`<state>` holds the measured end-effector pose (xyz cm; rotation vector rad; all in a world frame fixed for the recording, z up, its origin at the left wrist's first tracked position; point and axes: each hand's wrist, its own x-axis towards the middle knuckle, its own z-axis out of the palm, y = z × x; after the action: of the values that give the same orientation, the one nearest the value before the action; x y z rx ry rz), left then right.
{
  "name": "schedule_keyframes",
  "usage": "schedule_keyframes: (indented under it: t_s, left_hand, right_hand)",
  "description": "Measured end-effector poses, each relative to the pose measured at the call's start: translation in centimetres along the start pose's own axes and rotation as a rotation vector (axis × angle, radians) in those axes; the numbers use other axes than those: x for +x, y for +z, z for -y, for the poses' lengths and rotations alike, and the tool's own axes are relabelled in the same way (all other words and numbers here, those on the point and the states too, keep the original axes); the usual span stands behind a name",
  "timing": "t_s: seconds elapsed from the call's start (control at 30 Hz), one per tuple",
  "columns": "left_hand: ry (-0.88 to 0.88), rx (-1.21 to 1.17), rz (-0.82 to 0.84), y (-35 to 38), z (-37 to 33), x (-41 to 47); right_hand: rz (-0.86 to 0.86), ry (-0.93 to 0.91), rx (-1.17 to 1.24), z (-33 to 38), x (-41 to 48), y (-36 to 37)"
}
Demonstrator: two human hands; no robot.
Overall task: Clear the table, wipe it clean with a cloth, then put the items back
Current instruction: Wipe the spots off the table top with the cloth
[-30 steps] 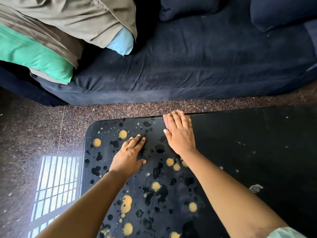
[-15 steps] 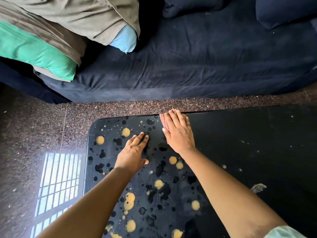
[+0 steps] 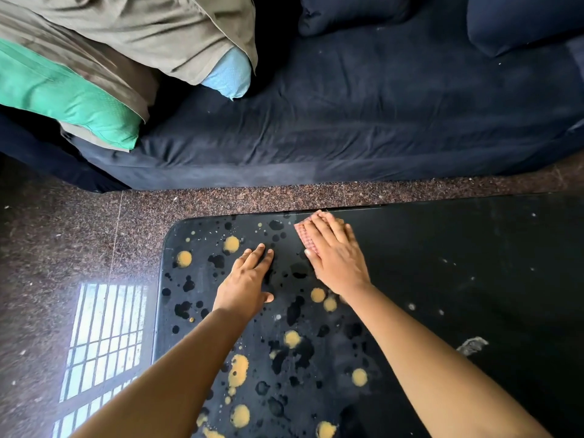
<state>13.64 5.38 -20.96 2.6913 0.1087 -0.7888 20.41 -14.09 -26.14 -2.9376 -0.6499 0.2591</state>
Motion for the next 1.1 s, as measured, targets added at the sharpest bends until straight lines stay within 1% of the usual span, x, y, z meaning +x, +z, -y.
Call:
schedule_keyframes:
  t_s: [0.03, 0.13, 0.17, 0.2, 0.23, 0.33, 0.37, 0.4, 0.43, 0.5, 0.57, 0.6, 0.63, 0.67, 0.77, 0.83, 0.87, 0.9, 0.97, 1.03, 1.07, 1.1]
  left_hand:
    - [-0.001, -0.001, 0.002, 0.0, -0.1, 0.0]
    - [-0.006, -0.008, 0.003, -0.1, -0.2, -0.1]
    - [-0.007, -0.011, 0.002, -0.1, -0.2, -0.1]
    - [-0.008, -0.009, 0.004, -0.1, -0.2, -0.1]
    - [-0.009, -0.005, 0.003, -0.1, -0.3, -0.1]
    - [-0.013, 0.005, 0.002, -0.1, -0.4, -0.1]
    - [-0.012, 0.009, 0.001, -0.2, -0.4, -0.2]
    - [-0.012, 0.013, 0.002, -0.2, -0.4, -0.2]
    - [-0.012, 0.015, 0.003, -0.2, -0.5, -0.2]
    - [-0.013, 0.013, 0.002, -0.2, -0.5, -0.3]
    - [-0.012, 0.014, -0.004, -0.3, -0.6, -0.2]
    - [-0.012, 0.019, -0.003, -0.3, -0.5, -0.2]
    - [-0.012, 0.024, -0.003, -0.2, -0.5, -0.2]
    - [-0.011, 0.028, -0.005, -0.2, -0.5, -0.2]
    - [0.000, 0.043, -0.009, -0.2, -0.6, -0.2]
    - [-0.003, 0.046, -0.007, -0.2, -0.7, -0.1]
    - [-0.010, 0.041, -0.003, -0.2, -0.7, -0.1]
    - [-0.016, 0.034, 0.001, -0.2, -0.6, -0.1]
    - [-0.022, 0.024, 0.006, -0.1, -0.6, -0.1]
    - [-0.023, 0.021, 0.006, 0.0, -0.6, -0.1]
    - [-0.024, 0.019, 0.007, 0.0, -0.6, -0.1]
    - [-0.025, 0.018, 0.006, 0.1, -0.6, 0.0]
  right_hand:
    - [-0.018, 0.080, 0.007, -0.9, -0.4, 0.1]
    - [-0.123, 0.438, 0.073, -1.6, -1.6, 0.1]
    - [-0.132, 0.492, 0.081, -0.8, -1.8, 0.3]
    - [-0.136, 0.480, 0.085, 0.3, -2.0, 0.5]
    - [-0.135, 0.407, 0.087, 1.3, -2.2, 0.7]
    - [-0.047, 0.040, 0.044, 1.8, -3.2, 1.0]
    - [-0.031, -0.033, 0.023, 1.1, -3.3, 1.0]
    - [-0.026, -0.044, 0.009, 0.3, -3.6, 1.0]
    - [-0.025, 0.006, 0.003, -0.4, -3.8, 0.9]
    - [-0.054, 0.235, 0.036, -1.0, -4.1, 0.7]
    - [-0.096, 0.439, 0.070, -0.1, -4.0, 0.7]
    - [-0.114, 0.490, 0.082, 1.0, -3.8, 0.8]
    - [-0.125, 0.491, 0.095, 2.2, -3.6, 0.8]
    - [-0.127, 0.441, 0.109, 3.5, -3.5, 0.9]
    - [-0.091, 0.156, 0.085, 5.3, -4.0, 1.0]
    - [-0.062, 0.074, 0.054, 4.1, -4.4, 1.1]
    - [-0.059, 0.088, 0.042, 3.0, -4.8, 1.2]
    - [-0.055, 0.141, 0.036, 1.9, -5.2, 1.2]
    - [-0.070, 0.324, 0.043, 0.2, -5.9, 1.1]
    - [-0.108, 0.468, 0.069, 0.3, -6.0, 0.9]
    - [-0.126, 0.498, 0.080, 1.1, -6.0, 1.0]
    - [-0.137, 0.489, 0.091, 2.1, -5.9, 1.1]
